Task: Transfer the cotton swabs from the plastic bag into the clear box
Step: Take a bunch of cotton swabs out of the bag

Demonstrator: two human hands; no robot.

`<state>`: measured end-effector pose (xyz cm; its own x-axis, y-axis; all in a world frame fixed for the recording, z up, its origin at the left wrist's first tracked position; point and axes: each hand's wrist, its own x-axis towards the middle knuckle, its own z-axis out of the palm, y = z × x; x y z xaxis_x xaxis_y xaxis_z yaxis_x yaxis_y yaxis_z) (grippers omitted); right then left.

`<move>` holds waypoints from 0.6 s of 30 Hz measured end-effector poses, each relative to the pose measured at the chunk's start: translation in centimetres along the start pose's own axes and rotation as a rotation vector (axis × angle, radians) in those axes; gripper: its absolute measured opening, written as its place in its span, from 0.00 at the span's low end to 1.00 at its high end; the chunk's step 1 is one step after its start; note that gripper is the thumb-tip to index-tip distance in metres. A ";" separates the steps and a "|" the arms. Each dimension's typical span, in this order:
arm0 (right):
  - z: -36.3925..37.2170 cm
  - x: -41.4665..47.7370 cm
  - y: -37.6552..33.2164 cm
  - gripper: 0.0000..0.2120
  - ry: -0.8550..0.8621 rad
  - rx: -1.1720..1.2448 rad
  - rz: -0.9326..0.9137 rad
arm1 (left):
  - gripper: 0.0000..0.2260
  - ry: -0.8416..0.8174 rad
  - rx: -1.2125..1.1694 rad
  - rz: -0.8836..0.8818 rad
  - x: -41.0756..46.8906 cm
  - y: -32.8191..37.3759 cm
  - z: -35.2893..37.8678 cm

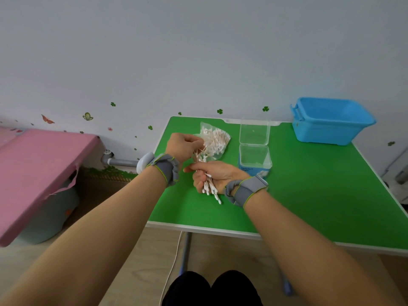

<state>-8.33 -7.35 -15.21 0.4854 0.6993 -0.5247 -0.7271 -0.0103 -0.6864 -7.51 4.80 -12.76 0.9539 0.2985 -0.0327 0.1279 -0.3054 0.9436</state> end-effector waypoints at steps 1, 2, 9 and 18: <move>0.0 0.0 0.0 0.08 0.002 0.004 -0.002 | 0.07 -0.004 0.002 -0.003 0.0 0.0 0.0; -0.1 0.1 -0.1 0.08 0.002 0.010 -0.003 | 0.07 -0.011 0.008 -0.008 0.0 0.1 0.0; -0.5 0.9 -0.4 0.09 -0.047 0.052 -0.034 | 0.08 -0.019 0.024 -0.062 -0.5 0.3 0.3; -0.3 0.9 -0.9 0.09 -0.038 0.120 -0.117 | 0.03 -0.020 -0.136 -0.168 -1.2 0.3 0.9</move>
<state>-7.04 -6.92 -15.20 0.5532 0.7171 -0.4239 -0.7207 0.1568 -0.6753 -8.34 3.54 -12.76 0.9274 0.3167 -0.1989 0.2494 -0.1272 0.9600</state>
